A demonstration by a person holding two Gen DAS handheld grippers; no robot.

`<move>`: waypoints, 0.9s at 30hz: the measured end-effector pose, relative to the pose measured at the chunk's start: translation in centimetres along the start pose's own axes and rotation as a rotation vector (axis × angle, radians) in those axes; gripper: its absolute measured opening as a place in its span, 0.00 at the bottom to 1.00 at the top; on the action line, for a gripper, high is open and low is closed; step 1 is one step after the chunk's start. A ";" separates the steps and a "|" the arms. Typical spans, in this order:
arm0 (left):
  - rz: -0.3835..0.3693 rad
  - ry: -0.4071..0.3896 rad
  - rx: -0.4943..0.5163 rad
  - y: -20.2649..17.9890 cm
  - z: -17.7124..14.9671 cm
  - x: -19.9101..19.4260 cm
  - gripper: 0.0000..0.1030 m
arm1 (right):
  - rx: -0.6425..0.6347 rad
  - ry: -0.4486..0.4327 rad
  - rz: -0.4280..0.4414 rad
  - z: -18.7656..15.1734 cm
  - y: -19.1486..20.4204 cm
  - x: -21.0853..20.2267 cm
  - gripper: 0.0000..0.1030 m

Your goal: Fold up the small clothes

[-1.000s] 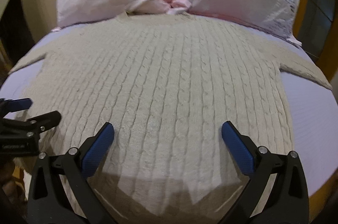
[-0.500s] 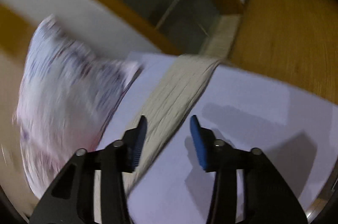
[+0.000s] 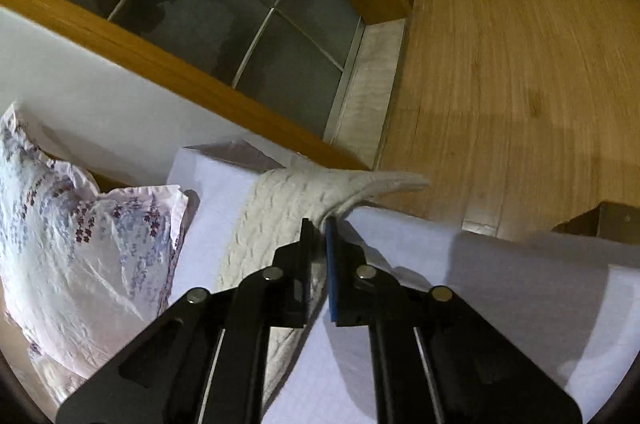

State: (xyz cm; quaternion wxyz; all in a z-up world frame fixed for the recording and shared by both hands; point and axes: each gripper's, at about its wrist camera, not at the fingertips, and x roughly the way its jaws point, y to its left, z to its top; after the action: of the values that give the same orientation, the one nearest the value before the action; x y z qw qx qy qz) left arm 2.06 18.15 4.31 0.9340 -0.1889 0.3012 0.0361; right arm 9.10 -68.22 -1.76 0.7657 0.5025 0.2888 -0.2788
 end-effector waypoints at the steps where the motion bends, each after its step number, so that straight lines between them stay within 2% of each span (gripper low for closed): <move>1: 0.025 -0.008 -0.017 1.0 0.3 -0.2 0.99 | -0.043 -0.043 0.027 -0.6 1.3 -1.0 0.06; 2: 0.045 -0.017 -0.044 2.2 0.7 -0.3 0.99 | -0.121 -0.091 0.078 -1.4 3.4 -2.5 0.06; 4: 0.049 -0.034 -0.107 4.2 1.3 -0.4 0.99 | -0.282 -0.124 0.204 -4.4 8.6 -5.2 0.06; 7: 0.050 -0.078 -0.203 6.9 2.3 -0.4 0.99 | -0.498 -0.076 0.428 -11.1 16.5 -8.5 0.05; 9: 0.078 -0.096 -0.253 8.3 3.0 -0.4 0.99 | -0.643 -0.001 0.576 -17.3 21.4 -10.1 0.05; 11: 0.087 -0.113 -0.296 9.4 3.3 -0.4 0.99 | -0.782 0.116 0.703 -24.7 25.5 -10.6 0.06; 13: 0.101 -0.123 -0.352 10.7 3.7 -0.4 0.99 | -0.913 0.278 0.756 -31.9 28.3 -10.1 0.13; 14: 0.107 -0.129 -0.374 11.2 3.9 -0.4 0.99 | -0.978 0.369 0.765 -35.5 29.2 -9.7 0.23; 15: 0.117 -0.134 -0.393 11.7 4.0 -0.3 0.99 | -1.018 0.411 0.774 -37.8 29.5 -9.8 0.34; 16: 0.123 -0.138 -0.423 12.6 4.2 -0.3 0.99 | -1.048 0.412 0.780 -39.3 29.6 -10.2 0.39; 18: 0.122 -0.140 -0.451 13.9 4.4 -0.3 0.93 | -1.068 0.334 0.787 -39.8 28.9 -11.4 0.56; 20: 0.117 -0.132 -0.510 16.0 4.8 0.1 0.85 | -1.060 0.268 0.769 -38.6 27.8 -12.4 0.62; 21: 0.116 -0.128 -0.536 16.8 4.9 0.3 0.80 | -1.055 0.251 0.753 -38.2 27.1 -12.4 0.62; 24: 0.129 -0.093 -0.685 20.5 5.2 1.5 0.76 | -1.049 0.209 0.689 -36.3 26.5 -11.3 0.65; 27: 0.135 -0.109 -0.769 22.9 5.6 2.0 0.66 | -1.033 0.179 0.618 -34.7 24.7 -10.9 0.66</move>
State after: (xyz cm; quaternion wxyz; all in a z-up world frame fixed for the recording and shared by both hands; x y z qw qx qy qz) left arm 2.61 41.36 -0.18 0.8052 -0.5025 0.2273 0.2179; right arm 13.84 -26.02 9.75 0.9288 0.1480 0.2908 0.1759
